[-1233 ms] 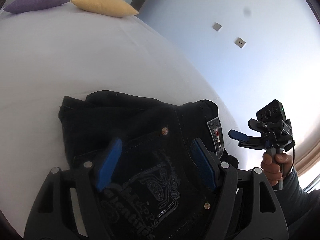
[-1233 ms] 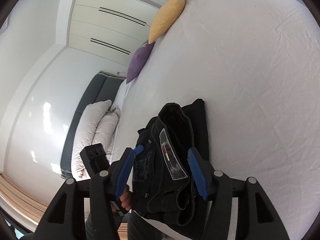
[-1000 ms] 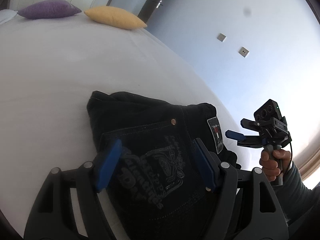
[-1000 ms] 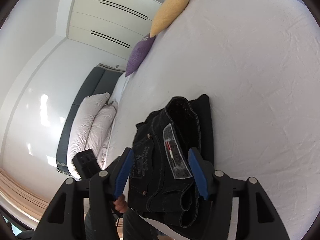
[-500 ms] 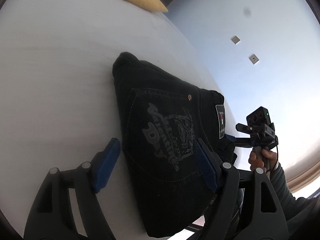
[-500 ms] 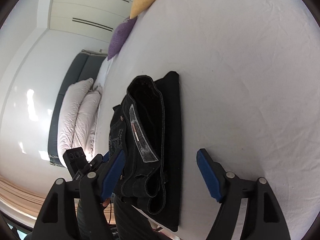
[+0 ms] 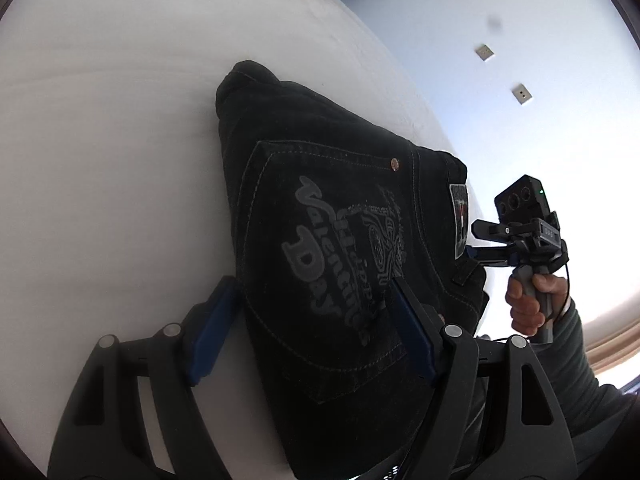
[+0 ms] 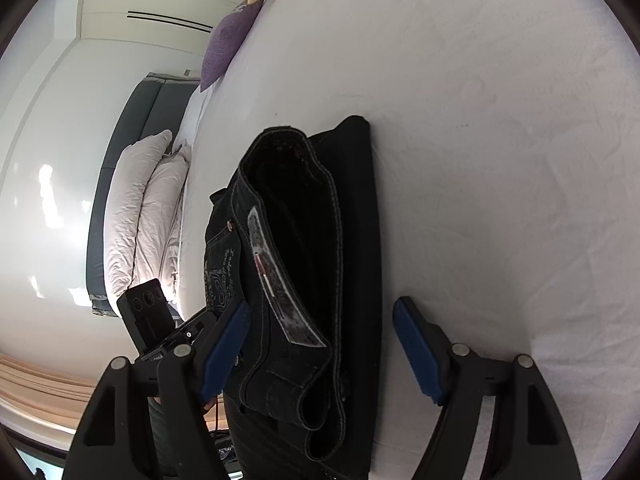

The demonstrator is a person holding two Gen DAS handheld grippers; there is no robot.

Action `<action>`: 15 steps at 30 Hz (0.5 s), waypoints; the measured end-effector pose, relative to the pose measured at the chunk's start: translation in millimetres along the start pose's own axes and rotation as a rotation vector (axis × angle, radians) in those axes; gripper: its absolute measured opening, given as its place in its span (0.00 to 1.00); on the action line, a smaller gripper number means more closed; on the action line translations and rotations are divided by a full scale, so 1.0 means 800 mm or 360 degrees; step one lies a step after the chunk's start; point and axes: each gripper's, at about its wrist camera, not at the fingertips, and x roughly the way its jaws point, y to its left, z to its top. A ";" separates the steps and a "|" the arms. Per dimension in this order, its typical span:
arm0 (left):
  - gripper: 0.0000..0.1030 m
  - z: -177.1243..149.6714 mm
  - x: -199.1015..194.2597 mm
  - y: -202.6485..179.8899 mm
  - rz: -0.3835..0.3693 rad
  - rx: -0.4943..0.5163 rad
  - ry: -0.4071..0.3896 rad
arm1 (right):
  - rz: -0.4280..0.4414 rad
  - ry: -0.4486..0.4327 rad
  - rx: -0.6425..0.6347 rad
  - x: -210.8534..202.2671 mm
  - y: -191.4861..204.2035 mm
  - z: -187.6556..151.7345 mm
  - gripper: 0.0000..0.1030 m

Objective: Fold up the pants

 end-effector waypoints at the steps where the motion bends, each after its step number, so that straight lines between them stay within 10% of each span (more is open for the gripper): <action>1: 0.70 0.003 0.001 0.003 -0.0012 -0.0021 0.0008 | 0.0018 0.0011 -0.0001 0.003 0.000 0.001 0.74; 15: 0.42 0.017 -0.002 -0.006 0.0040 -0.0005 0.0030 | -0.0034 0.0024 -0.0116 0.011 0.006 0.001 0.38</action>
